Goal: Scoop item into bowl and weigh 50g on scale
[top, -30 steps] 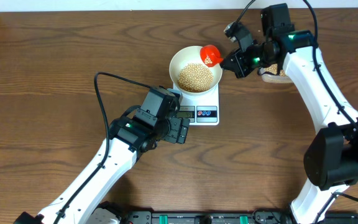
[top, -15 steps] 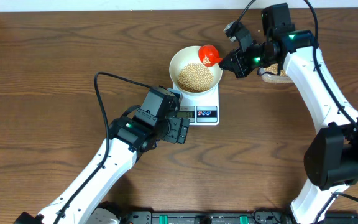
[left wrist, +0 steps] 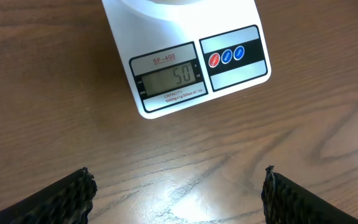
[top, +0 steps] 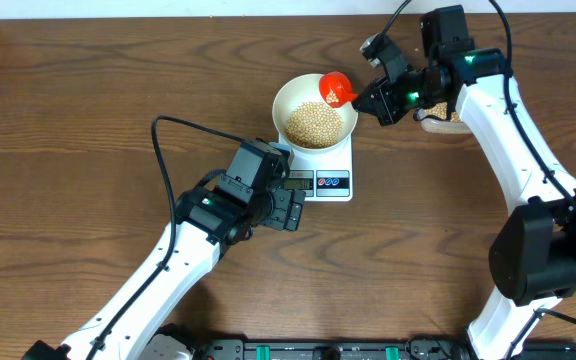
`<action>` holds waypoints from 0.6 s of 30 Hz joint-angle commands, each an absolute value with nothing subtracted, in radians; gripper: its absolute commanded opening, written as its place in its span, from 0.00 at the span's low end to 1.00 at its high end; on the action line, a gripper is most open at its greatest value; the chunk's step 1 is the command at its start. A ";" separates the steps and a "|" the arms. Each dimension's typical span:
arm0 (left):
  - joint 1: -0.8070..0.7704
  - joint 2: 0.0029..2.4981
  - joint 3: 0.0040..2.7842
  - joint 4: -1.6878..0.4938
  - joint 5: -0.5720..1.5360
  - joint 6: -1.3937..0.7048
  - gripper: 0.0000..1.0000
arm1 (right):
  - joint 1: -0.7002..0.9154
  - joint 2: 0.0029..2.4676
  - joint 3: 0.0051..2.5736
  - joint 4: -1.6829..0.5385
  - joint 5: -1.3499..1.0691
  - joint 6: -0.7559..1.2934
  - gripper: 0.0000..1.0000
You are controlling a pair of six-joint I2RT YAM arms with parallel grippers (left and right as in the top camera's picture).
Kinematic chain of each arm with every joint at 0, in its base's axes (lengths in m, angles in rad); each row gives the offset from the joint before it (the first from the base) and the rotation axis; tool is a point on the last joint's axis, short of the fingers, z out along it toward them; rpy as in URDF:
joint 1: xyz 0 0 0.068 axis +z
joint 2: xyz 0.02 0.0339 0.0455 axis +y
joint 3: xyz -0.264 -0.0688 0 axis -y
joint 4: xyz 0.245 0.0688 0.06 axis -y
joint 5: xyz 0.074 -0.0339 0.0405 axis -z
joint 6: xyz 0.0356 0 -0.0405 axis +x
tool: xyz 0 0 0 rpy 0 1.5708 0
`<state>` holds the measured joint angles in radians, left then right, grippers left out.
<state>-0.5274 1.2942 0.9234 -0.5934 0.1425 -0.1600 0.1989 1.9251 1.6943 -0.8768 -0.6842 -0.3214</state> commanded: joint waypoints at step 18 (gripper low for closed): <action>-0.529 1.300 0.921 -0.593 0.126 -0.158 0.88 | -0.058 1.822 1.707 -0.992 -0.852 -0.292 0.01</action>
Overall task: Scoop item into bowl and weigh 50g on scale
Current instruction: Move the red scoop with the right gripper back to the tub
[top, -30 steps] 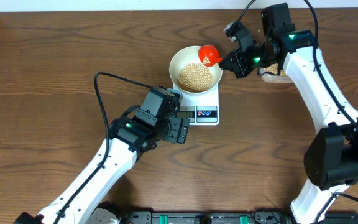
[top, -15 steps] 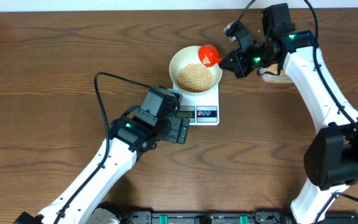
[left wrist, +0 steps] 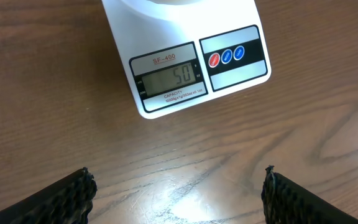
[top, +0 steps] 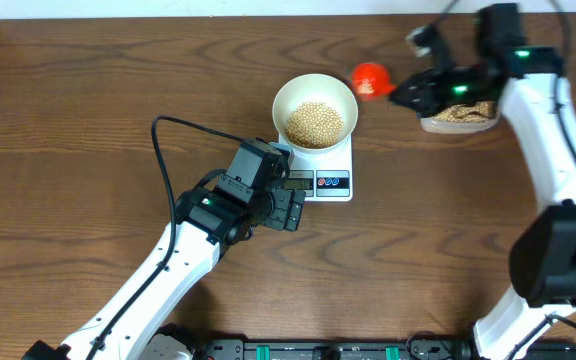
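Note:
A white bowl (top: 314,112) of beige beans sits on the white scale (top: 328,181), whose display (left wrist: 169,78) reads 50. My right gripper (top: 400,92) is shut on the handle of a red scoop (top: 370,79), held above the table between the bowl and a container of beans (top: 460,118). My left gripper (top: 290,209) hovers open just in front of the scale, its fingers (left wrist: 67,196) wide apart over bare wood with nothing between them.
The bean container stands at the back right, partly hidden under my right arm. A black cable (top: 173,130) loops over the table left of the scale. The table's far edge (top: 218,16) runs close behind the bowl.
My right gripper has moved right with the red scoop, from over the bowl's rim to the space between bowl and bean container. The left arm and the 50 reading are unchanged.

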`<action>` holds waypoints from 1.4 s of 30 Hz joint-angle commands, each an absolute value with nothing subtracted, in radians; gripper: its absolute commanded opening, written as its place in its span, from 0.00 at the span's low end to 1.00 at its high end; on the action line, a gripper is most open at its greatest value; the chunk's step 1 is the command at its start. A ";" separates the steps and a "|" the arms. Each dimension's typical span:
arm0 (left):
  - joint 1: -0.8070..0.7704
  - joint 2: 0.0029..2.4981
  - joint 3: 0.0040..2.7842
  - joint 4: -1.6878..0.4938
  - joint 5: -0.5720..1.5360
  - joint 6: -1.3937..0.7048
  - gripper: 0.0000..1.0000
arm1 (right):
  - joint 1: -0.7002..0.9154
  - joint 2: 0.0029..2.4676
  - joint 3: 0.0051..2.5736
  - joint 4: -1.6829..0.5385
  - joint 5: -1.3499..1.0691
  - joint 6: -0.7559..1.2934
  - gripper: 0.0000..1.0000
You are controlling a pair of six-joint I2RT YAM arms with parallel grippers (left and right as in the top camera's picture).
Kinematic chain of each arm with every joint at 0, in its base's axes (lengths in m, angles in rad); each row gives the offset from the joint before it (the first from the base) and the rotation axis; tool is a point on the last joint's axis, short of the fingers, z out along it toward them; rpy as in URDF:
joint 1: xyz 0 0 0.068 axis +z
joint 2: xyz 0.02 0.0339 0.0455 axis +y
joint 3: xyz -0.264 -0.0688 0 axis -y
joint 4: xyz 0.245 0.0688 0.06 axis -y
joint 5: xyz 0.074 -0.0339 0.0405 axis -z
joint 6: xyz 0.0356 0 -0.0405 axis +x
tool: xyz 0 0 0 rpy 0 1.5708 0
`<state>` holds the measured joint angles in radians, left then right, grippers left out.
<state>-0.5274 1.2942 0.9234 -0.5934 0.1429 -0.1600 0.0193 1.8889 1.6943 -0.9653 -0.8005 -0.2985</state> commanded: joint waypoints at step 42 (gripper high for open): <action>-0.529 1.300 0.921 -0.593 0.126 -0.158 0.88 | 0.133 1.805 1.706 -1.096 0.570 -0.007 0.01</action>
<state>-0.5274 1.2942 0.9234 -0.5934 0.1425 -0.1600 0.1280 1.8225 1.6943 -1.0958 0.4973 -0.0658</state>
